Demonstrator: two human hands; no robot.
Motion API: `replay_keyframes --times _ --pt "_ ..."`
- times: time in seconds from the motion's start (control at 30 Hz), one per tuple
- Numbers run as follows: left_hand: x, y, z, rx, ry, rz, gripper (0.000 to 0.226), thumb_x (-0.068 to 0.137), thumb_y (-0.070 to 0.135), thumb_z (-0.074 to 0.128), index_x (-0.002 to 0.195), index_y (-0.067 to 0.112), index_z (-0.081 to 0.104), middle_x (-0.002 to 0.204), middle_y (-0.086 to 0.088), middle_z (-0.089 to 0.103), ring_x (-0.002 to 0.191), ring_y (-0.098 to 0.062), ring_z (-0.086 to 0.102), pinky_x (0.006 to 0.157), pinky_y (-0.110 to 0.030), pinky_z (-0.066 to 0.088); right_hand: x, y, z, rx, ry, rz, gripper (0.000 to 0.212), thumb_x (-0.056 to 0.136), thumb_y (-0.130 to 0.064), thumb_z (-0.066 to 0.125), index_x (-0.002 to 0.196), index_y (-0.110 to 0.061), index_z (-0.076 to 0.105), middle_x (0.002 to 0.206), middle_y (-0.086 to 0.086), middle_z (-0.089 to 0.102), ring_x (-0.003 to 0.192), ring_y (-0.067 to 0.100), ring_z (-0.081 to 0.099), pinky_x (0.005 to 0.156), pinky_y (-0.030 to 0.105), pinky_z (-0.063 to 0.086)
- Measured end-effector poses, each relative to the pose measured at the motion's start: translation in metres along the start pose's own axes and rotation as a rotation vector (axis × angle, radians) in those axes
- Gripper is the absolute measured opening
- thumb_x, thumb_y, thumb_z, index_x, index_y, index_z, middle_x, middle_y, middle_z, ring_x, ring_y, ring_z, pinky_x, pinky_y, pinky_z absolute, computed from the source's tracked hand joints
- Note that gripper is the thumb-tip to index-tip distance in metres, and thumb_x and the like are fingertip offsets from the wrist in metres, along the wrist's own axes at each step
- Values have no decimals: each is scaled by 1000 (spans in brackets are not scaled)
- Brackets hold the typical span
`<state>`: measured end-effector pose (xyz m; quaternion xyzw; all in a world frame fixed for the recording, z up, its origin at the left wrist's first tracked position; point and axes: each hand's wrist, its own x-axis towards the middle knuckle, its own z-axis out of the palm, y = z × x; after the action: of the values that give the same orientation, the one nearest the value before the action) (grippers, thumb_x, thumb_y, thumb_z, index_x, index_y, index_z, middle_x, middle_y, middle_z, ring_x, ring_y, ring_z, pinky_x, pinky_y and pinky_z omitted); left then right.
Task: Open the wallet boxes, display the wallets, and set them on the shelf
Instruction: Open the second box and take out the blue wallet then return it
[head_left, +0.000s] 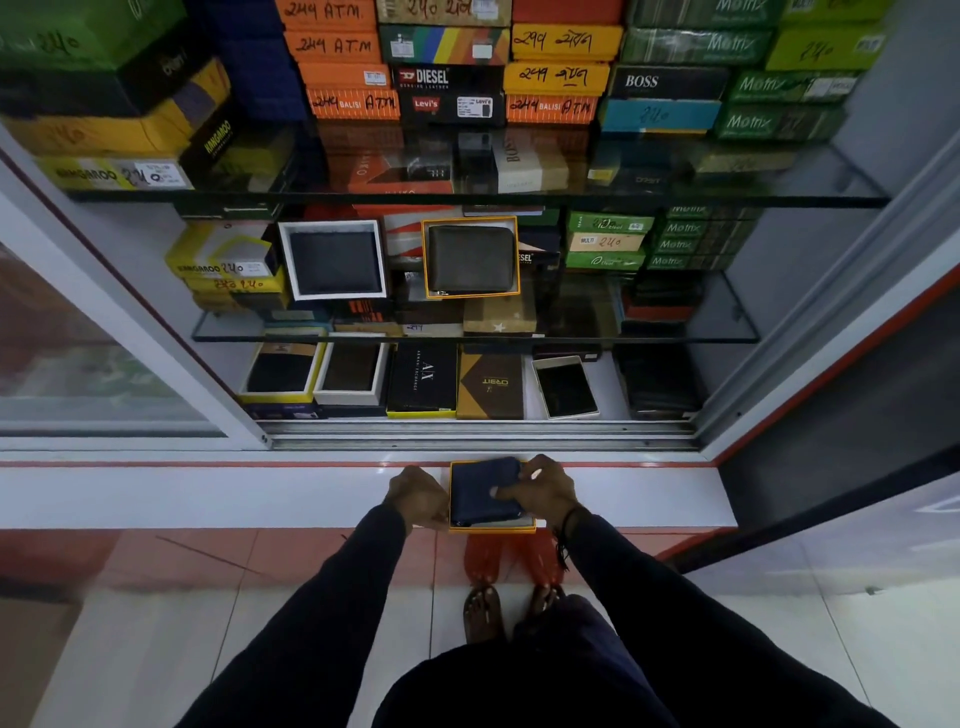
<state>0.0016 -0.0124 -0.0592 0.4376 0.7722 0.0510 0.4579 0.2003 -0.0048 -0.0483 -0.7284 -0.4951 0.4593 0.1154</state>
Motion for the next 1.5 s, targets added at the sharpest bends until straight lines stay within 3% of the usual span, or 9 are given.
replay_keyframes --times 0.07,0.2,0.33,0.47,0.7,0.9,1.07,1.27,1.5 --pt "-6 1 -7 -116 -35 13 16 78 4 79 90 -1 71 89 -14 77 76 -25 76 68 -37 65 -2 -2 0 123 19 37 41 61 -31 92 78 -25 55 104 7 71 95 26 71 79 44 63" --pt "-25 5 -31 -360 -32 215 24 87 6 73 110 12 71 95 -15 75 71 -23 71 59 -34 57 -2 -8 -26 585 -44 157 24 77 -11 83 83 -15 61 96 12 66 78 24 63 55 31 54" --pt "-43 24 -55 -516 -178 433 49 81 21 78 128 23 67 119 -3 75 106 -22 71 79 -34 57 0 -19 -60 802 -244 149 24 88 -13 73 108 -3 63 101 15 62 78 23 57 66 27 49" --pt "-47 48 -66 -568 -161 527 69 79 2 81 141 15 53 108 -7 67 96 -17 69 78 -21 58 5 -34 -71 878 -357 130 39 89 -19 72 122 0 62 100 13 65 73 18 60 66 25 52" --pt "-54 70 -84 -525 -101 604 52 80 -4 79 124 19 64 102 -13 69 96 -24 69 87 -30 59 6 -45 -79 986 -419 77 46 87 -19 73 127 0 58 116 18 65 90 21 63 73 26 54" --pt "-58 83 -81 -456 130 556 43 69 1 88 102 15 65 91 -15 73 86 -18 72 73 -20 55 -10 -53 -66 1164 -353 146 60 84 -38 76 128 -6 52 123 23 67 105 31 68 87 35 58" --pt "-70 91 -74 -390 349 598 41 68 5 90 86 22 58 81 3 68 77 -5 68 61 -10 51 -36 -74 -45 1124 -574 89 38 92 -23 69 122 0 60 123 25 68 109 31 69 99 37 56" --pt "-83 92 -82 -420 460 597 43 69 1 88 71 28 54 60 15 68 66 -1 67 60 -11 51 -32 -83 -48 931 -482 -77 35 90 -14 71 121 2 68 102 10 74 85 14 72 77 23 60" --pt "-55 47 -95 -963 175 371 5 91 15 68 89 11 70 86 -10 71 94 -31 66 84 -38 52 -22 -65 -89 777 -375 -179 16 88 -11 72 101 -2 74 86 6 72 75 11 65 68 22 53"
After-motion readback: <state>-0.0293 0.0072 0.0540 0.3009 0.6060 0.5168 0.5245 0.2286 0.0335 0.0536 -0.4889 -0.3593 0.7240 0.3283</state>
